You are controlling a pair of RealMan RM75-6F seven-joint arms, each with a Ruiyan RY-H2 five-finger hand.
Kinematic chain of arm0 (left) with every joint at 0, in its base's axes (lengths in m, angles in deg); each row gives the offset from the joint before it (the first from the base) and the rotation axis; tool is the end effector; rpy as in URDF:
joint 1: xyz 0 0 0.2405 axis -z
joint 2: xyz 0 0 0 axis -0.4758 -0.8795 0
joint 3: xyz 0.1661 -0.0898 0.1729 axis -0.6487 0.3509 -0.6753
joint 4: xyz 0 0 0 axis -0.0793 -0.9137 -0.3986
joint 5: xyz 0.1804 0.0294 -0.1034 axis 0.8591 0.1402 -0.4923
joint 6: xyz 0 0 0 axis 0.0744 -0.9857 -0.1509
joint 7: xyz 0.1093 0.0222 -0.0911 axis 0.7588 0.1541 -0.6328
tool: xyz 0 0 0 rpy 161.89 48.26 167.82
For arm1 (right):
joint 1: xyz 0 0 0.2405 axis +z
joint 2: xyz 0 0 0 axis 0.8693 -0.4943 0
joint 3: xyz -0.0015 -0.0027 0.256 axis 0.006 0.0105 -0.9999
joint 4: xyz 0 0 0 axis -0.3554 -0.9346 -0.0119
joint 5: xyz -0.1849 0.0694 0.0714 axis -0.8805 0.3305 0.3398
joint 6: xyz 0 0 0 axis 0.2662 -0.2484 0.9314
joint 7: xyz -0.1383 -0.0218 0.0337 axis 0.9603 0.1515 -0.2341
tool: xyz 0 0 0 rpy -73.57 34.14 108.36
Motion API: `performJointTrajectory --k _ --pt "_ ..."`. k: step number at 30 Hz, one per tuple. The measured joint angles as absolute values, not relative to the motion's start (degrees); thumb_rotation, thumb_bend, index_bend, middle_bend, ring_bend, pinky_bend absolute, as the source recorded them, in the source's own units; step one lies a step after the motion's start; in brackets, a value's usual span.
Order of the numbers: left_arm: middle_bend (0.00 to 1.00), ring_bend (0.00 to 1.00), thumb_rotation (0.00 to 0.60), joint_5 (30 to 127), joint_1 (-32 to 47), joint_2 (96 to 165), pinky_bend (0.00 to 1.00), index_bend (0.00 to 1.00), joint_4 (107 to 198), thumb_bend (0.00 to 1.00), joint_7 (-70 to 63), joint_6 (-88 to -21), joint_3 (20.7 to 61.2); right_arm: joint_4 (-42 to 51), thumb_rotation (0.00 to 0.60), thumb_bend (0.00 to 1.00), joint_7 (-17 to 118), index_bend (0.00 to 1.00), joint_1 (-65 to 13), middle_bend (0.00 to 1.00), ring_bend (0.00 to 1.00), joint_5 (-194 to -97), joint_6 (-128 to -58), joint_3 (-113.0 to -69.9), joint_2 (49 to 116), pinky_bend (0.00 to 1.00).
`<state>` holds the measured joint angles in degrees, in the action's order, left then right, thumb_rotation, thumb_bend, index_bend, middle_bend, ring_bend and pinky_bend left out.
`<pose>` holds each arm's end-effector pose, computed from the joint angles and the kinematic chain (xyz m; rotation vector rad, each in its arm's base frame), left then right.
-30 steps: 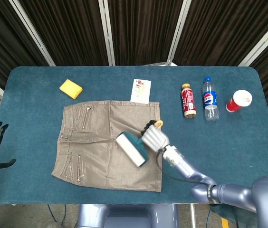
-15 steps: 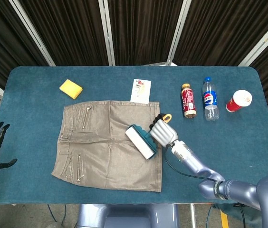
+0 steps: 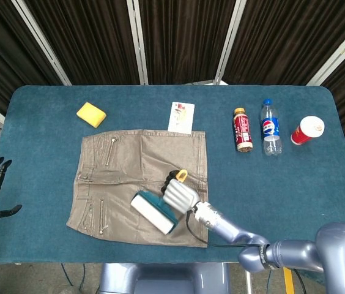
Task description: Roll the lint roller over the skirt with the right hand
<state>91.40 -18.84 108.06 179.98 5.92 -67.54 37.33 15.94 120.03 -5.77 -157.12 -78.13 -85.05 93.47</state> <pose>-0.3031 0.2077 0.1617 -1.3747 -0.9519 -0.7377 -0.0629 -0.3044 -0.0746 2.2642 0.3238 0.5940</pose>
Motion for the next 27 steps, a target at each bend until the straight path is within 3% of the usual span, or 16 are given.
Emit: performJointTrajectory --k 11,27 --pt "0.0 0.0 0.6 92.8 -19.24 107.06 0.0 0.0 180.51 0.05 4.22 -67.88 36.84 18.48 0.6 0.89 128.71 0.46 -4.32 0.5 0.38 -151.76 -80.28 -85.13 96.79 0.42" --pt "0.0 0.0 0.6 92.49 -18.99 107.14 0.0 0.0 180.95 0.05 4.4 -67.23 36.75 12.45 0.6 0.89 123.47 0.46 -8.07 0.5 0.38 -151.69 -83.27 -80.75 88.74 0.42"
